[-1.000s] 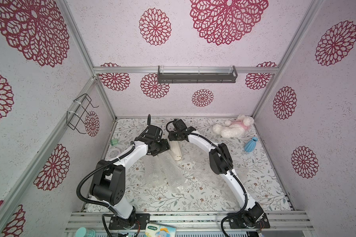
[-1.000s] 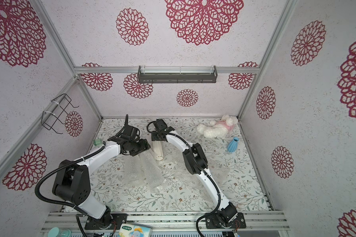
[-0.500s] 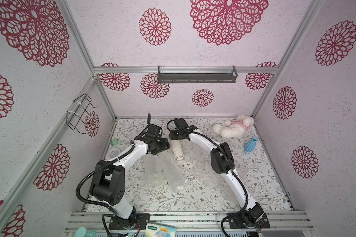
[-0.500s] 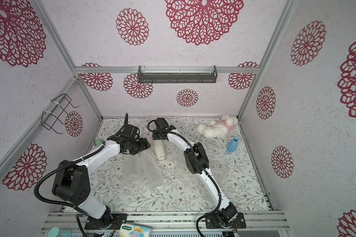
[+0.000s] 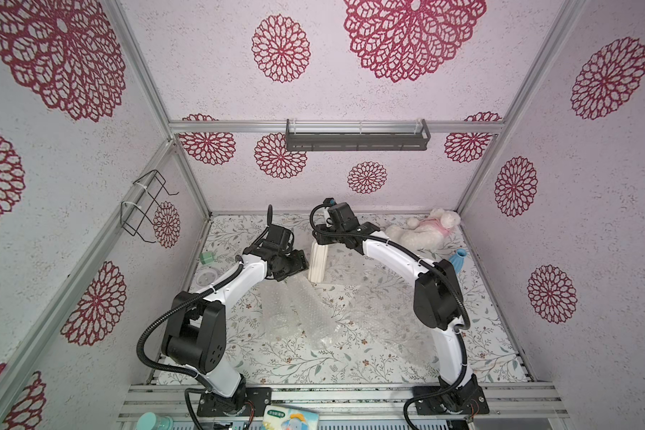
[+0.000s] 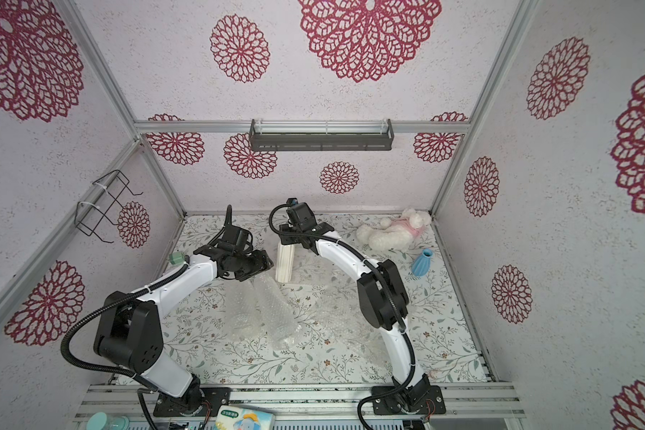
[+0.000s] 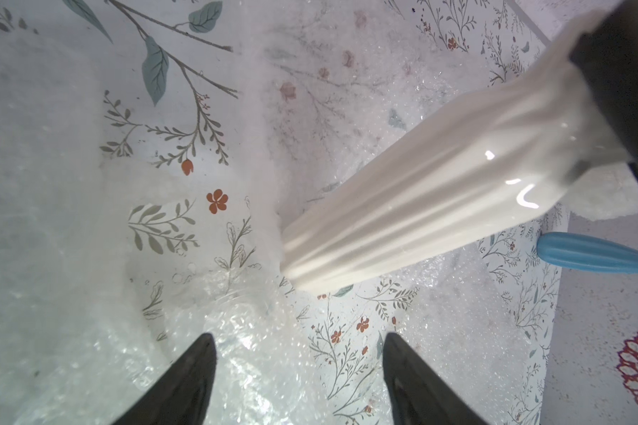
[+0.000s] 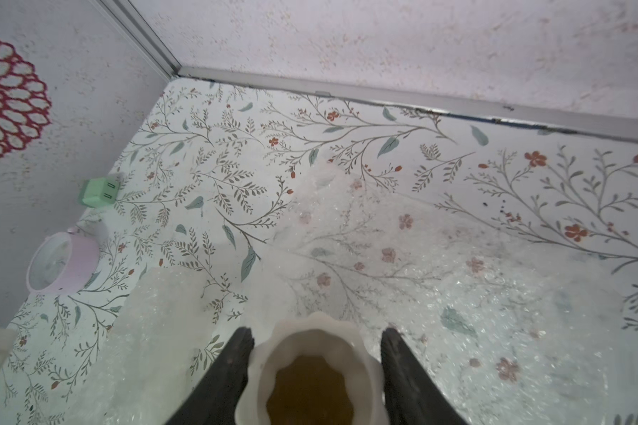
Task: Unwrap the vase from the bubble wrap
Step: Pick up the vase from the bubble wrap.
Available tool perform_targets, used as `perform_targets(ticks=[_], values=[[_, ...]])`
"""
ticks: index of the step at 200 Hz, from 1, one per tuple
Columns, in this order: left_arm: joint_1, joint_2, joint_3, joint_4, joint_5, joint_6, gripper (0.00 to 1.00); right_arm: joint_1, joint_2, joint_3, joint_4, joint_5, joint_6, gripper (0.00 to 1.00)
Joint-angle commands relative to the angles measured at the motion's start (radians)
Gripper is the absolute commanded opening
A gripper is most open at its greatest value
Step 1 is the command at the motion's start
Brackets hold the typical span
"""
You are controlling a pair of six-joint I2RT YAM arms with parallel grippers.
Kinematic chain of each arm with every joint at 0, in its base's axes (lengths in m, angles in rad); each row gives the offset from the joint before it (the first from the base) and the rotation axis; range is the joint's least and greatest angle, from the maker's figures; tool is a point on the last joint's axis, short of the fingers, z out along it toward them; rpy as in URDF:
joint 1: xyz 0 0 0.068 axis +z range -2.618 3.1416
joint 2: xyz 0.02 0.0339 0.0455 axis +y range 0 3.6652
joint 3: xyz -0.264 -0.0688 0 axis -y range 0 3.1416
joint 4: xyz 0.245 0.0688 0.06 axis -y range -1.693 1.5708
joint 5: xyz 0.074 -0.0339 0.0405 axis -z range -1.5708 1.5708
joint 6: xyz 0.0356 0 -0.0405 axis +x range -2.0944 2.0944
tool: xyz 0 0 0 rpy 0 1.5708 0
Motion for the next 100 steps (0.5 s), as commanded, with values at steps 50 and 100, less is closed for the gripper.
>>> perform_targets(ticks=[50,100], values=[[0.001,-0.041,-0.002,0.032,0.006,0.000,0.74,0.056,-0.267,-0.382,0.312,0.147,-0.052,0.38],[0.001,-0.063,-0.013,0.031,-0.006,-0.001,0.74,0.111,-0.275,-0.398,0.342,0.174,-0.053,0.38]])
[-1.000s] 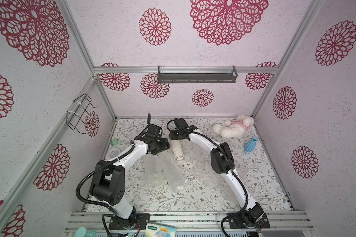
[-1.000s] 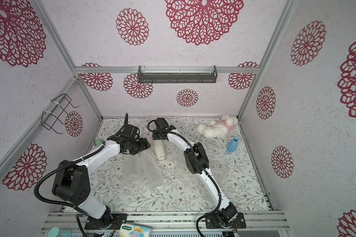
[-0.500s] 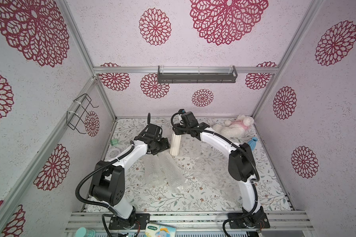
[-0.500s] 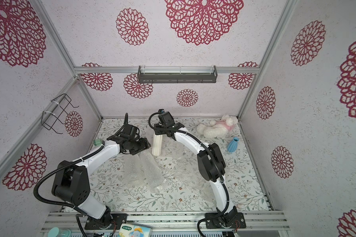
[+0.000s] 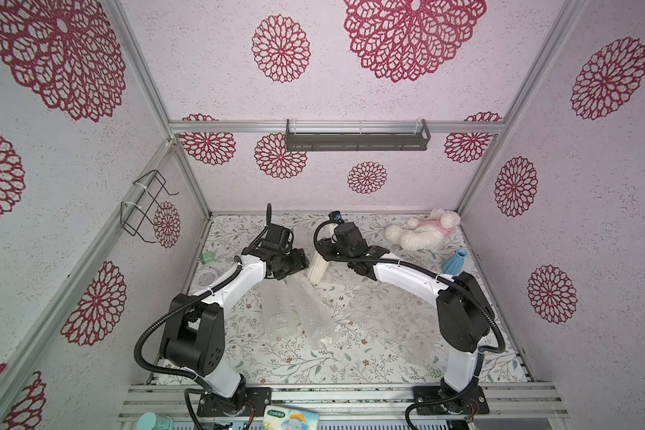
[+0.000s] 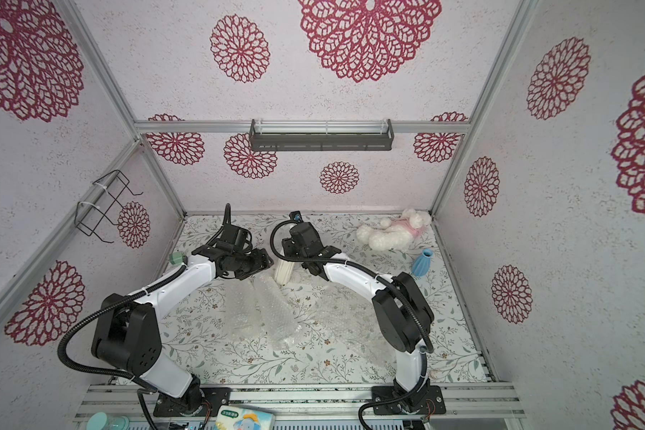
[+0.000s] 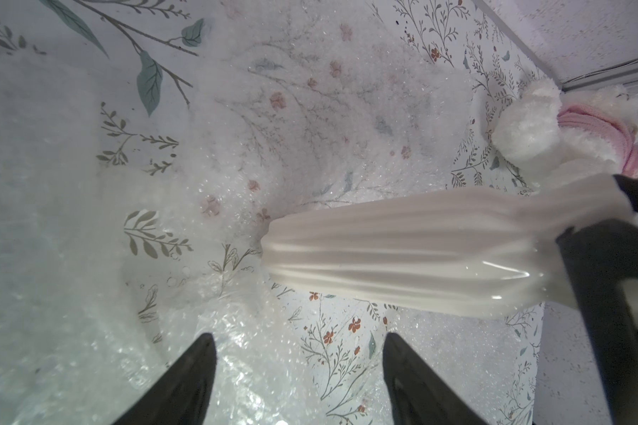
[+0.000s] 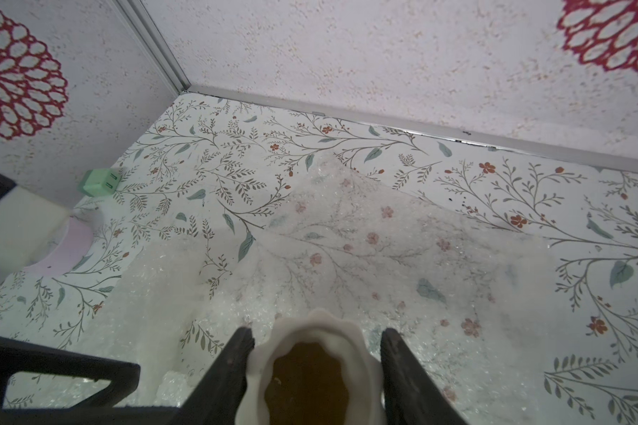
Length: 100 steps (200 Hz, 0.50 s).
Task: Unwrap the vase from the bubble wrap
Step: Pick up the vase from the bubble wrap.
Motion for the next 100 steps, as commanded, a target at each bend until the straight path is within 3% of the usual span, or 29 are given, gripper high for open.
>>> perform_targets(ticks=[1,100], values=[[0.001,-0.048,-0.014,0.021,-0.011,0.000,0.74,0.028,-0.044,0.006,0.057,0.022,-0.004,0.38],[0.081,-0.225,-0.021,-0.072,-0.027,0.019,0.75,0.088,0.015,0.022,0.216,0.051,0.013,0.38]])
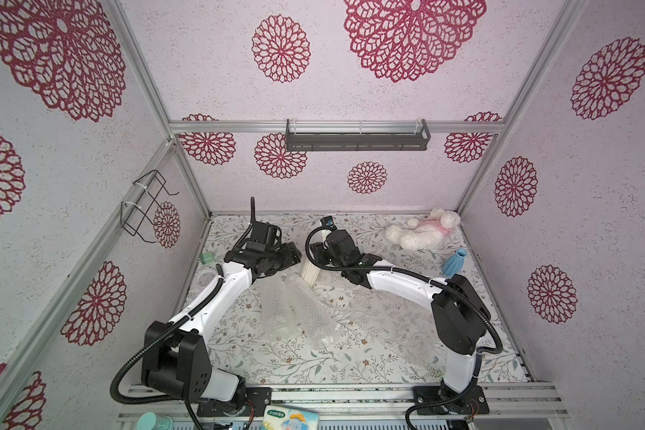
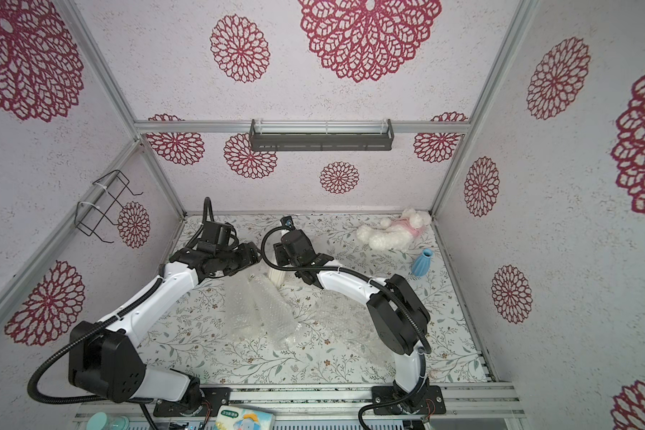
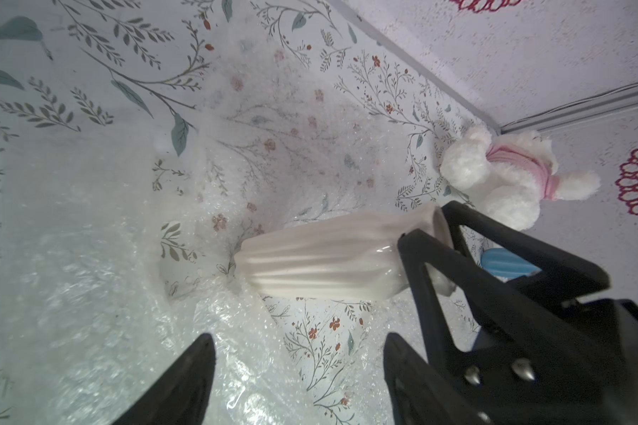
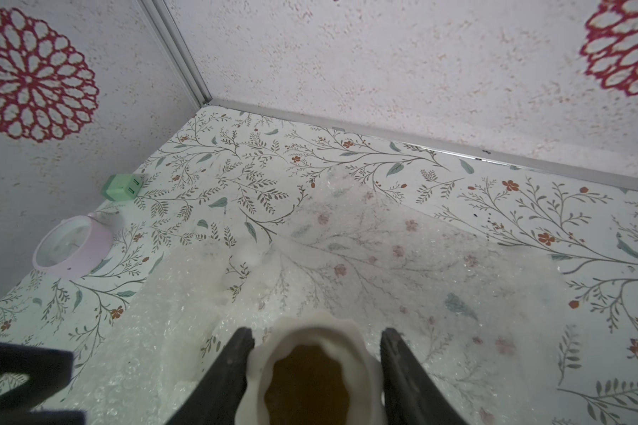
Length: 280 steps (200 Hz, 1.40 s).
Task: Unwrap the vase from the bubble wrap
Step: Pick up the vase from the bubble wrap.
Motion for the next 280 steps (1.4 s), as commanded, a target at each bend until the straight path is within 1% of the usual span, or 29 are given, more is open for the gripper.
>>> perform_targets(ticks=[1,49,93,112,140,170,203,239,280], values=[[0.032,-0.040,0.001,-0.046,-0.011,0.015,0.75,0.024,0.003,0.063,0.092,-0.001,0.010,0.38],[0.096,-0.084,-0.008,-0.082,0.012,0.042,0.76,0.057,0.000,0.129,-0.011,0.076,-0.080,0.38],[0.141,-0.100,-0.010,-0.091,0.039,0.066,0.76,0.085,0.023,0.232,-0.160,0.150,-0.165,0.38],[0.148,-0.100,-0.008,-0.090,0.048,0.070,0.76,0.092,0.051,0.275,-0.211,0.164,-0.175,0.38],[0.157,-0.096,-0.010,-0.089,0.065,0.076,0.76,0.103,0.086,0.293,-0.214,0.165,-0.174,0.38],[0.167,-0.094,-0.021,-0.081,0.074,0.081,0.76,0.108,0.107,0.278,-0.177,0.165,-0.170,0.39],[0.176,-0.086,-0.025,-0.068,0.099,0.081,0.76,0.112,0.111,0.232,-0.101,0.143,-0.154,0.42],[0.185,-0.083,-0.035,-0.057,0.119,0.080,0.76,0.111,0.106,0.186,-0.003,0.106,-0.132,0.53],[0.190,-0.089,-0.045,-0.051,0.127,0.080,0.76,0.104,0.101,0.143,0.117,0.073,-0.090,0.60]])
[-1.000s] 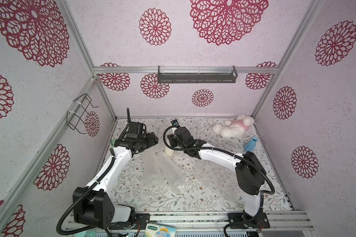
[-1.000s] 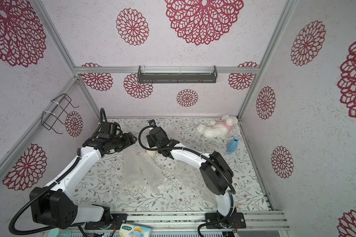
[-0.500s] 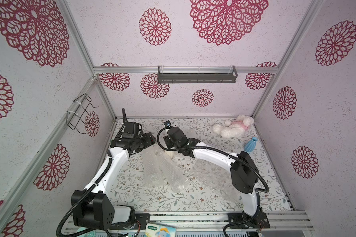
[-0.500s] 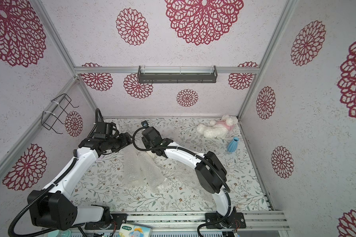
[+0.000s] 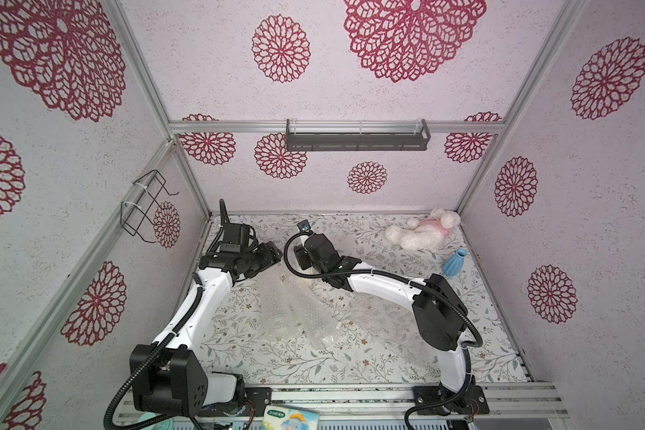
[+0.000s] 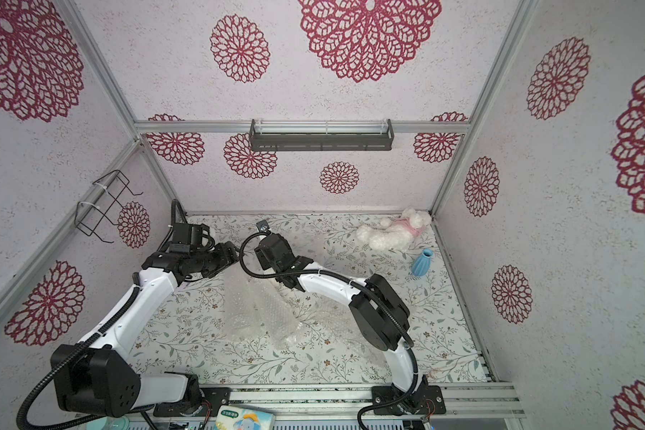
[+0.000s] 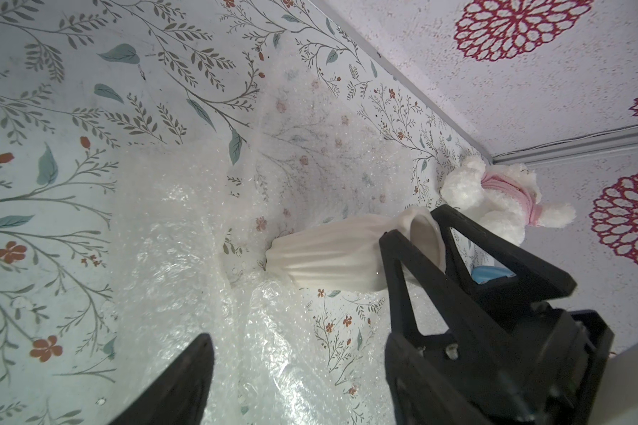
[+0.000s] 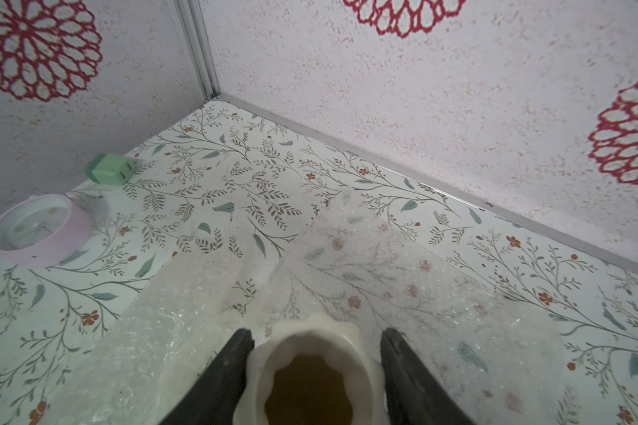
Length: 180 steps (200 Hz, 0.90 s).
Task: Unwrap the vase from the bubble wrap
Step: Pick up the vase from the bubble wrap.
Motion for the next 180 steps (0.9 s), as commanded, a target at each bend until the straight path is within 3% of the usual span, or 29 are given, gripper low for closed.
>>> perform_targets(ticks=[1,44,180], values=[[0.012,-0.007,-0.010,0.019,0.017,0.010,0.76,0.004,-0.027,-0.013,0.119,-0.053,0.055,0.60],[0.018,-0.009,-0.019,0.025,0.023,0.009,0.76,-0.002,-0.023,-0.043,0.201,-0.072,0.092,0.62],[0.021,-0.001,-0.036,0.048,0.043,-0.005,0.76,-0.011,-0.042,-0.117,0.222,-0.061,0.097,0.66]])
